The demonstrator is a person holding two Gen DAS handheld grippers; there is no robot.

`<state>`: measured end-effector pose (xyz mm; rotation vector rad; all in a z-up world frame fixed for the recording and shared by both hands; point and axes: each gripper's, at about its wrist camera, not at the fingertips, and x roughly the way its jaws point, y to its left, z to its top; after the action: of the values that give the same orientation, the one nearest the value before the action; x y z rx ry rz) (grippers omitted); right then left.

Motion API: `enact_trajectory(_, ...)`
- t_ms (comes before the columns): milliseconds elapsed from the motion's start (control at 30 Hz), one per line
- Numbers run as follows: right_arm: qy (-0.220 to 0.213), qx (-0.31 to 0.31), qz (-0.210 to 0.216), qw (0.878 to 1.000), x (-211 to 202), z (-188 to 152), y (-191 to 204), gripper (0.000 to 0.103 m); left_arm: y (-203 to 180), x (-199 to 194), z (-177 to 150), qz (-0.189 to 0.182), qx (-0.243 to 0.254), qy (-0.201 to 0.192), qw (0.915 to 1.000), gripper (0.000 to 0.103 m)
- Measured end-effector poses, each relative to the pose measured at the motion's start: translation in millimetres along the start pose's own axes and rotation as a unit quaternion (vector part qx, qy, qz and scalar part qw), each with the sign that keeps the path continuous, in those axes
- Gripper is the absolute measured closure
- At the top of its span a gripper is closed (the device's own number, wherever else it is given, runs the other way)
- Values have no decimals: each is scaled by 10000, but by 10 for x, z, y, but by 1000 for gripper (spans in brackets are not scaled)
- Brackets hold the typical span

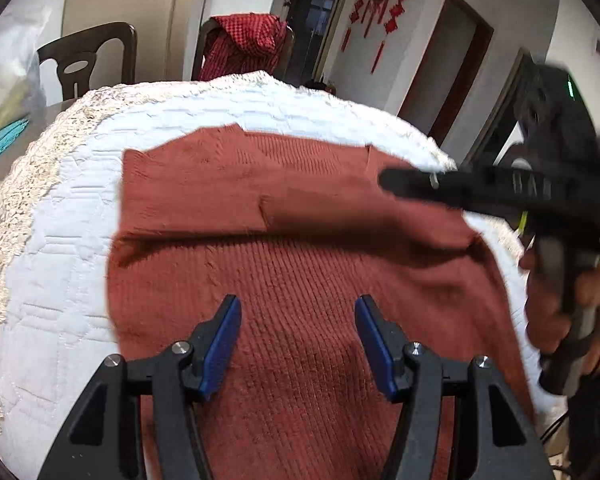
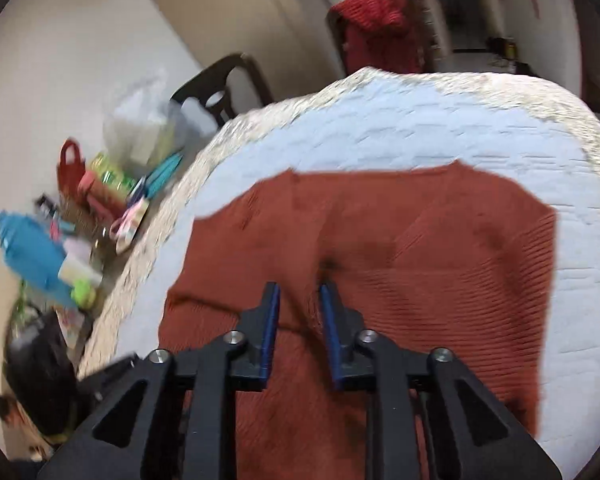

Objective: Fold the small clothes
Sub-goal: 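Fold the held sleeve across the sweater body with the right tool, then grasp the sweater side edge with the right tool and fold it inward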

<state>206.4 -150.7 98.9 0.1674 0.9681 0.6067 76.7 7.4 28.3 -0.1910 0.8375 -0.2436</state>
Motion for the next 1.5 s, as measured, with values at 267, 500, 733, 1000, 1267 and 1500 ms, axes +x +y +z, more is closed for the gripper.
enact_trajectory(267, -288, 104, -145, 9994, -470, -172, -209, 80, 147, 48, 416, 62, -97, -126, 9999, 41)
enact_trajectory(500, -351, 689, -657, 9948, -673, -353, -719, 80, 50, 581, 551, -232, -18, 469, 9986, 63)
enact_trajectory(733, -391, 797, -660, 9939, -684, -425, -903, 80, -75, 634, 582, -278, 174, 541, 9980, 98)
enact_trajectory(1000, -293, 1000, -1226, 9870, -595, -527, -1170, 80, -317, 311, 912, -947, 549, -257, 9937, 98)
enact_trajectory(1267, -529, 1144, -1213, 9846, -781, -525, -1233, 80, -54, 922, 748, -405, 317, 620, 9968, 94)
enact_trajectory(1500, -649, 842, -1016, 9891, -756, -353, -1079, 80, 7, 561, 797, -94, 258, 81, 9996, 84)
